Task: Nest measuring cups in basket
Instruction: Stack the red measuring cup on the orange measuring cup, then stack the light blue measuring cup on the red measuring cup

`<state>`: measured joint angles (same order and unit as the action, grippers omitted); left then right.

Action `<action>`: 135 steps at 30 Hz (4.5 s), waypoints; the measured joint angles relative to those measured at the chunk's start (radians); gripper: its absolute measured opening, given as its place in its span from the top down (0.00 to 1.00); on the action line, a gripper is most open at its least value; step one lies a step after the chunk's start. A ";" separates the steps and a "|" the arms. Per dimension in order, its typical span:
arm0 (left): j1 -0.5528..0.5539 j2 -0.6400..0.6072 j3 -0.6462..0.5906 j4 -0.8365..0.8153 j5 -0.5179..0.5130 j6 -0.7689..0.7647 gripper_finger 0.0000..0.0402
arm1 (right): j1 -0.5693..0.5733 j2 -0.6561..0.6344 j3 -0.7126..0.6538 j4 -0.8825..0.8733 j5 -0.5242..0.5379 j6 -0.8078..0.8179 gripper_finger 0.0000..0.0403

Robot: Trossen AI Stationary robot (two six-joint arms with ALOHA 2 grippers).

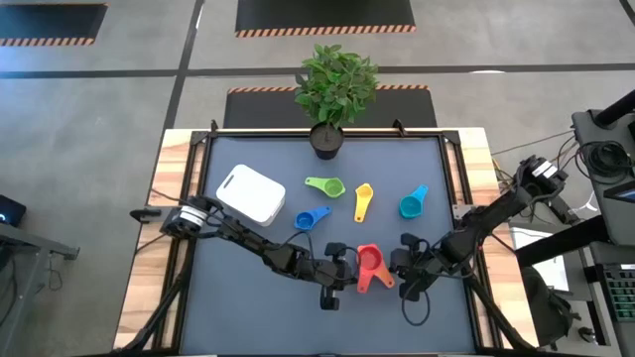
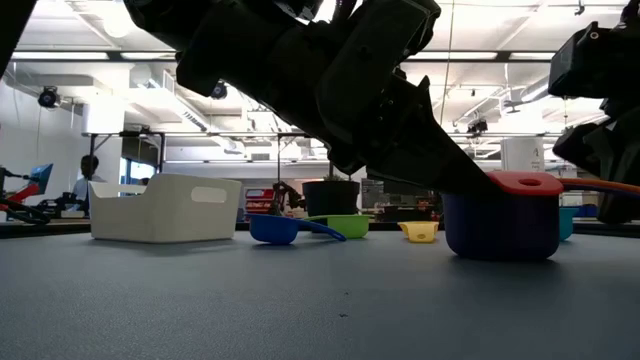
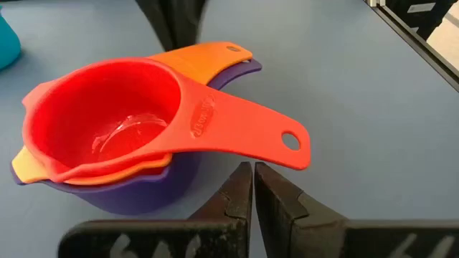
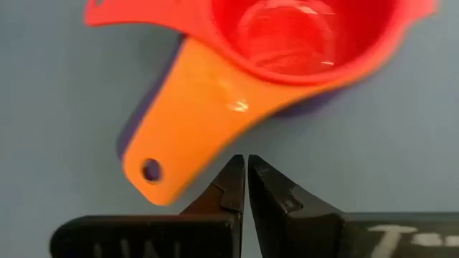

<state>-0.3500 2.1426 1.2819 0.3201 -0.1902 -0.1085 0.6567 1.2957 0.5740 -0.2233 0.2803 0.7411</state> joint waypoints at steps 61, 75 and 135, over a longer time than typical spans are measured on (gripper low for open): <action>-0.015 0.033 -0.002 0.077 0.017 -0.091 1.00 | 0.000 0.148 0.157 0.009 -0.028 -0.111 0.98; -0.028 0.015 -0.002 0.056 0.077 -0.113 1.00 | 0.000 0.147 0.157 -0.010 -0.054 -0.089 0.98; -0.025 -0.100 -0.001 -0.032 0.067 0.065 1.00 | 0.009 -0.053 0.157 -0.228 -0.004 -0.044 0.98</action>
<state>-0.3749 2.0426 1.2808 0.2882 -0.1230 -0.0435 0.6659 1.2427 0.7311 -0.4514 0.2764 0.6972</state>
